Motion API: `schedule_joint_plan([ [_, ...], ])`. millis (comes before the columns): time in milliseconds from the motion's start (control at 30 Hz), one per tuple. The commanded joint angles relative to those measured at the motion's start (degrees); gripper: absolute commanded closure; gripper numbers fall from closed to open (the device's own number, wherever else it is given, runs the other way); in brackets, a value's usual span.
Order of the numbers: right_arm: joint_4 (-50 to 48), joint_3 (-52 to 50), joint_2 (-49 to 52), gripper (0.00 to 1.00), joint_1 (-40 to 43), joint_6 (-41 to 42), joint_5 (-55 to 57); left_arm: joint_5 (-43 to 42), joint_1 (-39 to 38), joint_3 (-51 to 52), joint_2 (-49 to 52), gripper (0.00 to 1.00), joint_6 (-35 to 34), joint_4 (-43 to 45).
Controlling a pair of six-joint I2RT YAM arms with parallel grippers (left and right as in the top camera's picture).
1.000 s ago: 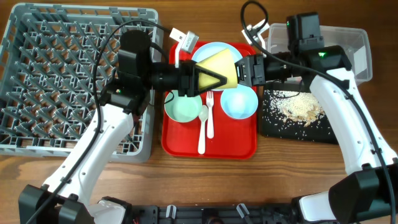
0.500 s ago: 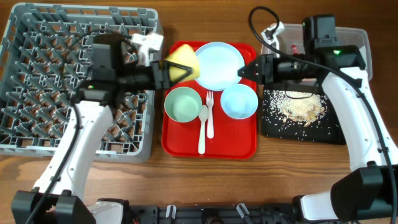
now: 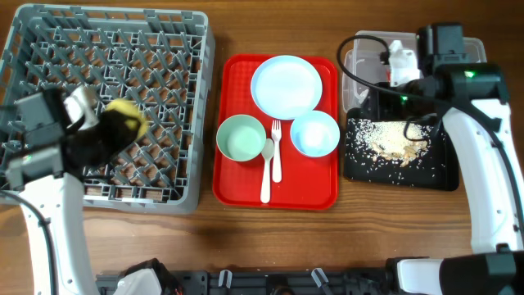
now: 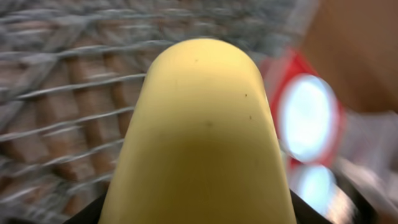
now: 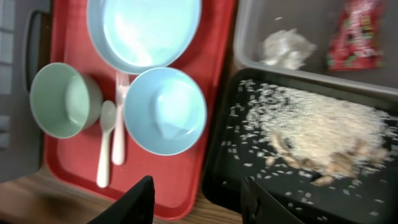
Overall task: Sort waste into correct bins and load items into the dishwasher rack
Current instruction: 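Lower the yellow cup into the dish rack with the left gripper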
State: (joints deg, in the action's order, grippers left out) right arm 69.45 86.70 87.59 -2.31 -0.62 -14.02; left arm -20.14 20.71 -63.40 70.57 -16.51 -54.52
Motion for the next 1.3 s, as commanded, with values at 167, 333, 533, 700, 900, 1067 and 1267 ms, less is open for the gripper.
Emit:
schedule_joint_plan([
  [167, 0.74, 1.16, -0.96, 0.55, 0.31, -0.70, 3.69, 18.21, 6.56, -0.79, 0.11, 0.87, 1.07, -6.25],
  [333, 1.22, 1.16, -0.96, 0.55, 0.31, -0.72, 3.69, 17.20, 6.40, -0.72, 2.67, 0.83, 0.68, -6.21],
  [533, 1.27, 1.16, -0.96, 0.55, 0.31, -0.70, 3.69, 10.97, 6.40, -0.70, 7.80, 0.83, 0.70, -5.75],
  [700, 1.27, 1.16, -0.96, 0.55, 0.31, -0.70, 3.69, 6.60, 6.40, -0.70, 11.54, 0.84, 0.74, -4.13],
  [900, 1.36, 1.16, -0.96, 0.55, 0.31, -0.72, 3.69, 4.50, 6.40, -0.70, 12.28, 0.84, 0.92, -3.13],
  [1067, 1.55, 1.16, -0.96, 0.55, 0.31, -0.72, 3.69, 5.20, 4.72, -0.57, 12.39, 0.80, 0.92, -3.19],
  [1267, 1.81, 1.16, -0.96, 0.55, 0.31, -0.72, 3.69, 11.32, 1.55, -0.37, 13.14, 0.69, 0.90, -2.93],
])
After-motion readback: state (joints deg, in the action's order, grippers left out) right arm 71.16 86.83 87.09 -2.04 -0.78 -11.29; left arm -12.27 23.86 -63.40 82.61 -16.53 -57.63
